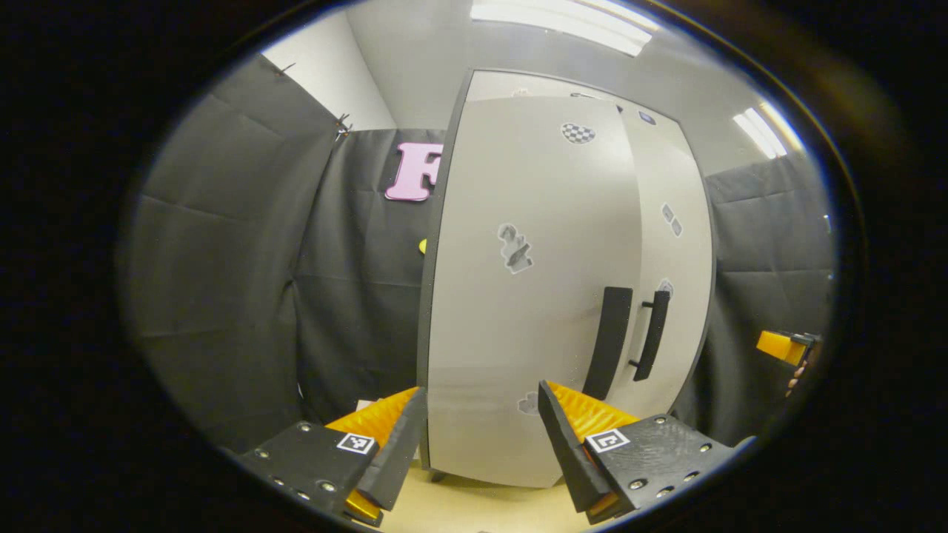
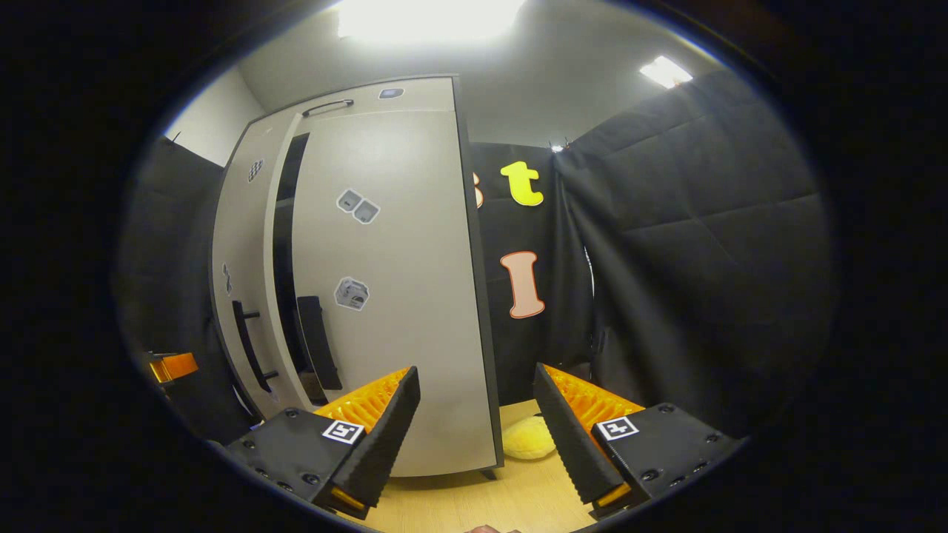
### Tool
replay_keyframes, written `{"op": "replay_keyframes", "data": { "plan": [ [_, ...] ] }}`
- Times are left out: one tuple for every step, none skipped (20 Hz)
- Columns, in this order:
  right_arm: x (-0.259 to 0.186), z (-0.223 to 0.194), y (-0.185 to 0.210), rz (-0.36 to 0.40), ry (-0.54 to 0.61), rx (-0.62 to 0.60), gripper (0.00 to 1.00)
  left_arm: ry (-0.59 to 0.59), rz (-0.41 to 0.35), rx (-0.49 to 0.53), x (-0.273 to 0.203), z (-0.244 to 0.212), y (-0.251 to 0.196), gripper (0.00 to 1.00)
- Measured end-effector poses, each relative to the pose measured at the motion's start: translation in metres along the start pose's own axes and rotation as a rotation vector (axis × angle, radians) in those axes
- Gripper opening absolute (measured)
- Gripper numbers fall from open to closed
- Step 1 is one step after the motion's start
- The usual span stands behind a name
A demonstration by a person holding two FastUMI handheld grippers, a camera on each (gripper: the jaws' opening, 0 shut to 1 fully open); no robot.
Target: Grab one shoe with the right hand and put it into the shoe cabinet, grab the other shoe with the left hand and put it into the shoe cabinet; then close the right door with the right hand and the left door with the left hand.
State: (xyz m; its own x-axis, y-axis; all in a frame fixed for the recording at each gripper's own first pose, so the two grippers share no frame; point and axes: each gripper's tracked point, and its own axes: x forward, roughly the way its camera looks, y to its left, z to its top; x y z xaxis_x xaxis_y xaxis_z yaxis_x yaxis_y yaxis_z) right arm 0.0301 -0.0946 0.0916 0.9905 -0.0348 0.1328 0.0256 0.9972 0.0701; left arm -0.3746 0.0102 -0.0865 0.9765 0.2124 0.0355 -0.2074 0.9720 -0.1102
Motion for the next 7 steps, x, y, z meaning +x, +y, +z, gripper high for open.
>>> {"op": "replay_keyframes", "data": {
  "plan": [
    [0.002,-0.003,0.002,0.005,0.007,0.001,0.98,-0.005,0.004,0.004,0.000,0.001,0.004,0.87],
    [0.004,-0.007,0.005,0.015,0.014,0.003,0.98,-0.012,0.008,0.006,0.000,0.002,0.006,0.87],
    [0.005,-0.009,0.009,0.025,0.019,0.004,0.98,-0.021,0.007,0.005,-0.001,0.003,0.006,0.87],
    [0.007,-0.012,0.011,0.033,0.025,0.005,0.98,-0.023,0.002,0.000,-0.001,0.004,0.004,0.87],
    [0.010,-0.015,0.015,0.043,0.033,0.007,0.98,-0.022,-0.011,-0.005,0.001,0.004,0.000,0.87],
    [0.010,-0.018,0.017,0.054,0.043,0.010,0.98,-0.015,-0.021,-0.011,0.003,0.003,-0.003,0.87],
    [0.012,-0.020,0.021,0.066,0.049,0.014,0.98,-0.010,-0.026,-0.017,0.001,0.000,-0.004,0.87]
  ]
}}
